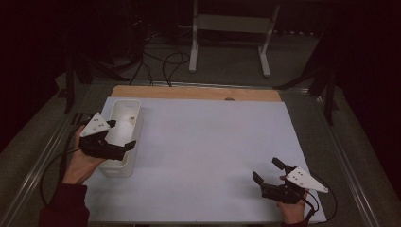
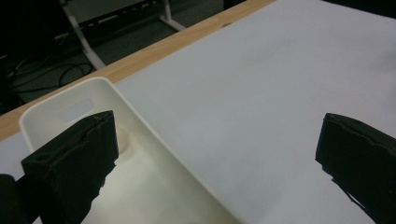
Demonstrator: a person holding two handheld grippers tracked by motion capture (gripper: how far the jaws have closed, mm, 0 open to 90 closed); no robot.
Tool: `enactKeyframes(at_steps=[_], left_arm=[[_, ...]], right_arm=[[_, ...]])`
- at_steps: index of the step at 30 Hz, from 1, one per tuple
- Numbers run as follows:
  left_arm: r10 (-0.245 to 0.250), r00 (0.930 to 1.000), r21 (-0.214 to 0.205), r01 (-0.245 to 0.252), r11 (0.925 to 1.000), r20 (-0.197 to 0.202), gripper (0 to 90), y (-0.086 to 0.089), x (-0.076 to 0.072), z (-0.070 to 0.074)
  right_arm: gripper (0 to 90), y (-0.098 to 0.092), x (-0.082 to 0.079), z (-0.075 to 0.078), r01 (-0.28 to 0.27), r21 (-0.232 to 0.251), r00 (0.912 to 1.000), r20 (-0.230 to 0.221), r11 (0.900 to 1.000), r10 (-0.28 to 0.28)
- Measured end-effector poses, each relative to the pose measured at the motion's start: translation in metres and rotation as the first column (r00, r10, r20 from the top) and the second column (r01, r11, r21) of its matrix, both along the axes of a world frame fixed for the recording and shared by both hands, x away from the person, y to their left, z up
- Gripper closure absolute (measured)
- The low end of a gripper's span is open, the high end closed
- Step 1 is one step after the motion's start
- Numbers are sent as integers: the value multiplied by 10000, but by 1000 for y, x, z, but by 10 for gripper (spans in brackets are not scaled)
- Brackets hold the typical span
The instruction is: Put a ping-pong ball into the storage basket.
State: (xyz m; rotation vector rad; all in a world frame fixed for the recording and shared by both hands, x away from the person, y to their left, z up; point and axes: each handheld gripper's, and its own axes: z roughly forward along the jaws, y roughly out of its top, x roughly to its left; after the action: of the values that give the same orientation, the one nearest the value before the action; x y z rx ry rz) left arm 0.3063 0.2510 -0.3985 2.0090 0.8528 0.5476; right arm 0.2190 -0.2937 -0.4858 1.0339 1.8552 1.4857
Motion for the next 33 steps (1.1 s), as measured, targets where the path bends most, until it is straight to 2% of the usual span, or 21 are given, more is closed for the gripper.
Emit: enactKeyframes(at_steps=[13,24,26,33], left_arm=[[-206,9997,40,206,9998,112,0,-18,-4,-5],[-264,9996,-21,264,9996,109,0,-33,-11,-16],[-299,9995,86,299,9995,114,0,-37,-14,-19],[-374,9992,-266,376,9989,106,0,-39,-25,-30]], right_arm=[[73,0,0,0,-29,-12,10000,-19,10000,29],[74,0,2,0,-23,23,10000,-36,10000,23],[74,0,2,0,-32,26,10000,-32,10000,32],[73,0,5,1,-17,55,10000,-20,10000,17]])
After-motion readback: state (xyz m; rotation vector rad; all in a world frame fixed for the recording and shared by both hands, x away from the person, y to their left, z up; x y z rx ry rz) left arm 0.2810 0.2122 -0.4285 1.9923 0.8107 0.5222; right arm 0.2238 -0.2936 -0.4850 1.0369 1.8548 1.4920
